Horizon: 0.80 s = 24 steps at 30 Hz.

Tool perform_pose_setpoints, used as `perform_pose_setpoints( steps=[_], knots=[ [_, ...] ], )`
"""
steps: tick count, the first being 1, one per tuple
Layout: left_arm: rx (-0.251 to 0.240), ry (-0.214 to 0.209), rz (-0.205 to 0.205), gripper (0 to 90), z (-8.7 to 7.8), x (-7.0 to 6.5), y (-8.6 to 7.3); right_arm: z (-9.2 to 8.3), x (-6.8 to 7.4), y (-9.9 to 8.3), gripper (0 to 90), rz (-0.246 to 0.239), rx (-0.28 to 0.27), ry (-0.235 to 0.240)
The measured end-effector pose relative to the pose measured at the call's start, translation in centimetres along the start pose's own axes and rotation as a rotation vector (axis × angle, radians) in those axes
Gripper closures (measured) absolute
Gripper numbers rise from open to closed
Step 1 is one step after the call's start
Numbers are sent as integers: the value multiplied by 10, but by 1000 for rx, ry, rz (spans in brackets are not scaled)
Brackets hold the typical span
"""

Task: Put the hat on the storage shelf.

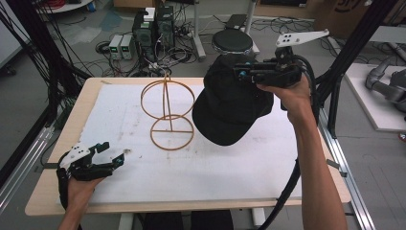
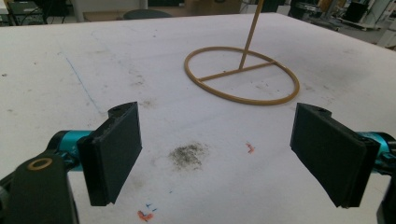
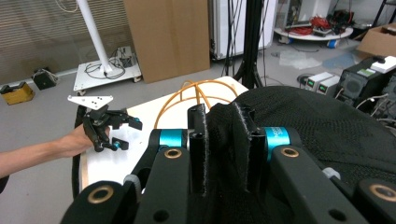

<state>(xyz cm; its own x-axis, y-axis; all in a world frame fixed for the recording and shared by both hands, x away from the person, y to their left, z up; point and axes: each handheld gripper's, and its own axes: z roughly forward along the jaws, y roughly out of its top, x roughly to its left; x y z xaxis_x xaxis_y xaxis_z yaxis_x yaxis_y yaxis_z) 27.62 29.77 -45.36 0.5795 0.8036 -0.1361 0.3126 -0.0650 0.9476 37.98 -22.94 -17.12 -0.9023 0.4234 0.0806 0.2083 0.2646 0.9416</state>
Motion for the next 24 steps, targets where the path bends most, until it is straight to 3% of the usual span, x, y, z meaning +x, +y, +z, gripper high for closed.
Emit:
perform_pose_setpoints(
  steps=[14, 24],
  knots=[
    [1, 0, 9, 164, 0, 0, 0, -8, 13, 22, 784, -40, -61, 43],
    [1, -1, 9, 164, 0, 0, 0, 16, 5, 26, 784, -29, -107, 139]
  ],
)
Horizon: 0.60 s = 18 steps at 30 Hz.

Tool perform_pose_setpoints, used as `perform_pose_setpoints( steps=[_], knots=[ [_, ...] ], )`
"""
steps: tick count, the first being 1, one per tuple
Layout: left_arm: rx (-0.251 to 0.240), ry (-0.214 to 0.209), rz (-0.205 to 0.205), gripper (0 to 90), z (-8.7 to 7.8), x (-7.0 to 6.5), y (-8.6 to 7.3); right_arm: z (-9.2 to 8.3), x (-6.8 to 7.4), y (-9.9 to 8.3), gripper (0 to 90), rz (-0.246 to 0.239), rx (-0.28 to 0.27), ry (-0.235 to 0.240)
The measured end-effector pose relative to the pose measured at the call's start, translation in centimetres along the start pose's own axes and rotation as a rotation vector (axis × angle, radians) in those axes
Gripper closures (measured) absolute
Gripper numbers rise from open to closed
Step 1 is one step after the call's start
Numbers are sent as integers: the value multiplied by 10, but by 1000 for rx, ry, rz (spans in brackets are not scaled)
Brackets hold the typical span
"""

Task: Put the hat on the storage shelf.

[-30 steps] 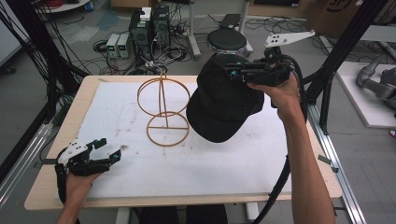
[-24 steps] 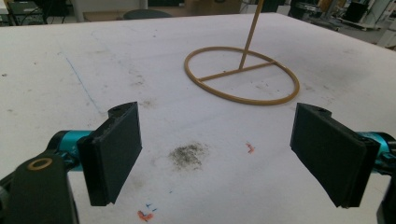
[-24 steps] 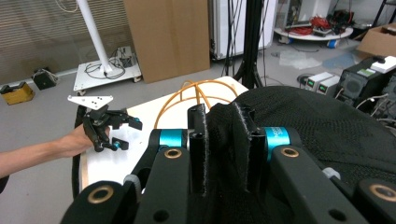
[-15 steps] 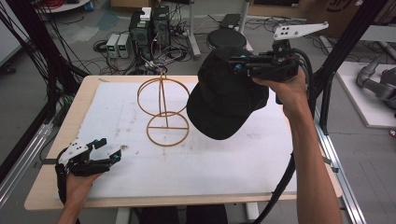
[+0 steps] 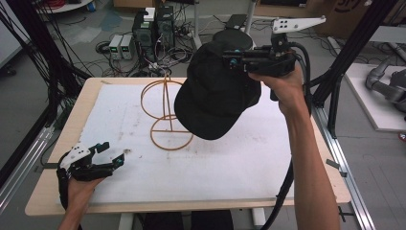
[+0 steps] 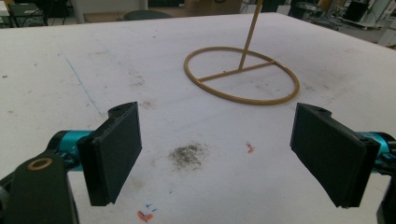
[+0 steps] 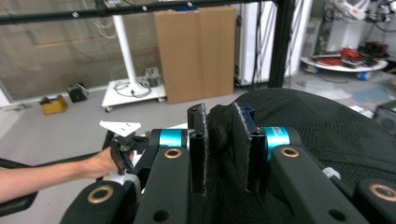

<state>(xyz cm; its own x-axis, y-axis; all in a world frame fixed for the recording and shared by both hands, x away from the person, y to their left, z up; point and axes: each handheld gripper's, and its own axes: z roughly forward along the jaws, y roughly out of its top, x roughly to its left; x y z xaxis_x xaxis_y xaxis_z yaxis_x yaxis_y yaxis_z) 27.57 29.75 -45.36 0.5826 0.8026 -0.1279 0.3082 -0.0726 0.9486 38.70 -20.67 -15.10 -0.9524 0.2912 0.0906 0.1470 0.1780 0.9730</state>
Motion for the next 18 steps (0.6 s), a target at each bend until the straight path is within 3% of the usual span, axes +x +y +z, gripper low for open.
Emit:
perform_pose_setpoints(
  steps=[18],
  knots=[
    [0, -3, -8, 164, 0, 1, 0, 43, -6, 15, 784, -20, -18, 93]
  ],
)
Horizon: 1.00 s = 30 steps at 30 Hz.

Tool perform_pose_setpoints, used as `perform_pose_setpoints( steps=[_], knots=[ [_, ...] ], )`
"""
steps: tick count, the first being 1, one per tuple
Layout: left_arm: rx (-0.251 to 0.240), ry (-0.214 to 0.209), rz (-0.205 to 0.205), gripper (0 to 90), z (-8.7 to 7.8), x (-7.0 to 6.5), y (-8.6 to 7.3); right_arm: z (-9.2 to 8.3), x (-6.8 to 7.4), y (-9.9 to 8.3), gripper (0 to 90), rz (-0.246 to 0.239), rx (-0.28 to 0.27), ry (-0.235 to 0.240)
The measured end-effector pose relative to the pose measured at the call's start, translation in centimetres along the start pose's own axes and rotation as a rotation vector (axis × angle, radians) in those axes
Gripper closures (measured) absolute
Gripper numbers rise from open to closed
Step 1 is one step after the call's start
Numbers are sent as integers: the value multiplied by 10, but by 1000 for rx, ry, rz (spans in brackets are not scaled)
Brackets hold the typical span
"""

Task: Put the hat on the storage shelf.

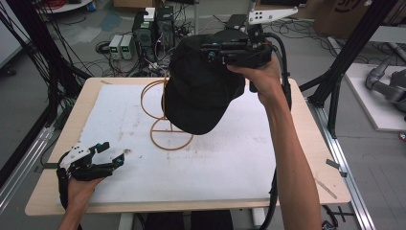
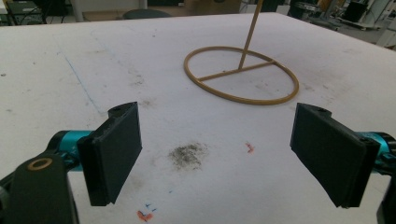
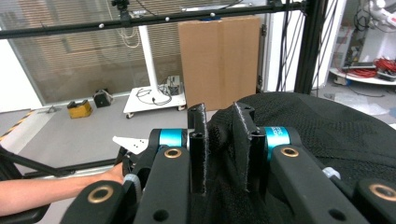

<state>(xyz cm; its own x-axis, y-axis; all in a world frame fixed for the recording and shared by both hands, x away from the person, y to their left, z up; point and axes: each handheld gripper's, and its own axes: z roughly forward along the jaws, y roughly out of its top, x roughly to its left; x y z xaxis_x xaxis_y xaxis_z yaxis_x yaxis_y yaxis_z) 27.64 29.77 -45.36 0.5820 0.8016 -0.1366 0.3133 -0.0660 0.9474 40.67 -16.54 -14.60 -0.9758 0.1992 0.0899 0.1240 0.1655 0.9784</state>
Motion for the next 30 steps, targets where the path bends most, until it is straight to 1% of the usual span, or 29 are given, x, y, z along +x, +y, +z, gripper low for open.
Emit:
perform_pose_setpoints(
  steps=[2, 6, 13, 17, 24, 30],
  knots=[
    [0, 0, -1, 164, 0, 0, 0, 0, 0, 1, 784, -1, 0, 0],
    [1, 0, 0, 164, 0, 0, 0, -4, 2, 3, 784, -3, 2, -13],
    [4, 3, 8, 164, 0, -1, 0, -17, 3, 0, 784, 5, 1, -32],
    [3, 5, 11, 164, 0, -1, 0, -22, 5, 1, 784, -2, -12, -37],
    [6, 5, 12, 164, 0, -1, 0, -28, 12, 3, 784, -2, -23, -28],
    [8, 6, 17, 164, 0, -1, 0, -28, 19, 8, 784, -12, -37, -14]
  ],
)
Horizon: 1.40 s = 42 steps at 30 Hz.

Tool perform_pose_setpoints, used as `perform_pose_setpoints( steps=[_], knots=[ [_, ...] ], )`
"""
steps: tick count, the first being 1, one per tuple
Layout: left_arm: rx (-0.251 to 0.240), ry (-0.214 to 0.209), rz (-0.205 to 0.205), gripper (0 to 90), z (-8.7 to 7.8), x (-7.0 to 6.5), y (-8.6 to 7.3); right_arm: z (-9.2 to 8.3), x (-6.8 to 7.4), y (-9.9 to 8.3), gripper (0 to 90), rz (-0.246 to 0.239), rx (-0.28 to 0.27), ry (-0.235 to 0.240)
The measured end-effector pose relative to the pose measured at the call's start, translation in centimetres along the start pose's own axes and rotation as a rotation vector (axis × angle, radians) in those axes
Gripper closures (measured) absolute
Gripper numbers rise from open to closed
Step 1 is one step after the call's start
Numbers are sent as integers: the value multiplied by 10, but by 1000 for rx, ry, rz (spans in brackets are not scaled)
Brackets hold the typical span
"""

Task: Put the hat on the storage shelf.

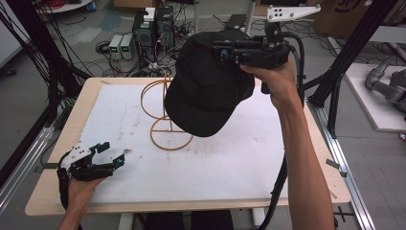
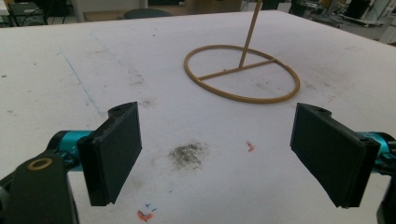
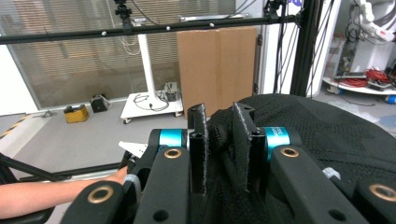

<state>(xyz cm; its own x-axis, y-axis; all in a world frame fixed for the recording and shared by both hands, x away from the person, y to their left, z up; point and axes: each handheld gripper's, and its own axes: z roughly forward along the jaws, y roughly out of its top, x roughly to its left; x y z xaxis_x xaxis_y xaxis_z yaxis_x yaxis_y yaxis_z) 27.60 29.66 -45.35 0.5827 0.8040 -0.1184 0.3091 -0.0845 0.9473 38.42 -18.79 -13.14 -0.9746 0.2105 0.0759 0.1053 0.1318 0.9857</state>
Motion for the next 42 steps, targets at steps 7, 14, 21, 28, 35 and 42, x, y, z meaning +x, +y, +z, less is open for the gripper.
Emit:
perform_pose_setpoints(
  steps=[7, 14, 21, 28, 35, 42],
  knots=[
    [3, 0, -1, 164, 0, 0, 0, 6, 3, 4, 783, -1, -14, 22],
    [-2, -3, -6, 164, 0, 0, 0, 30, -3, 0, 784, 11, -8, 48],
    [-6, -6, -12, 164, 0, 1, 0, 59, -16, -6, 783, 33, 0, 68],
    [-7, -7, -19, 164, 0, 1, 0, 80, -29, -17, 783, 65, 1, 89],
    [-3, -6, -12, 164, 0, 1, 0, 87, -43, -30, 783, 81, 3, 106],
    [0, -2, -12, 164, 0, 1, 0, 89, -57, -40, 782, 88, -11, 111]
  ],
)
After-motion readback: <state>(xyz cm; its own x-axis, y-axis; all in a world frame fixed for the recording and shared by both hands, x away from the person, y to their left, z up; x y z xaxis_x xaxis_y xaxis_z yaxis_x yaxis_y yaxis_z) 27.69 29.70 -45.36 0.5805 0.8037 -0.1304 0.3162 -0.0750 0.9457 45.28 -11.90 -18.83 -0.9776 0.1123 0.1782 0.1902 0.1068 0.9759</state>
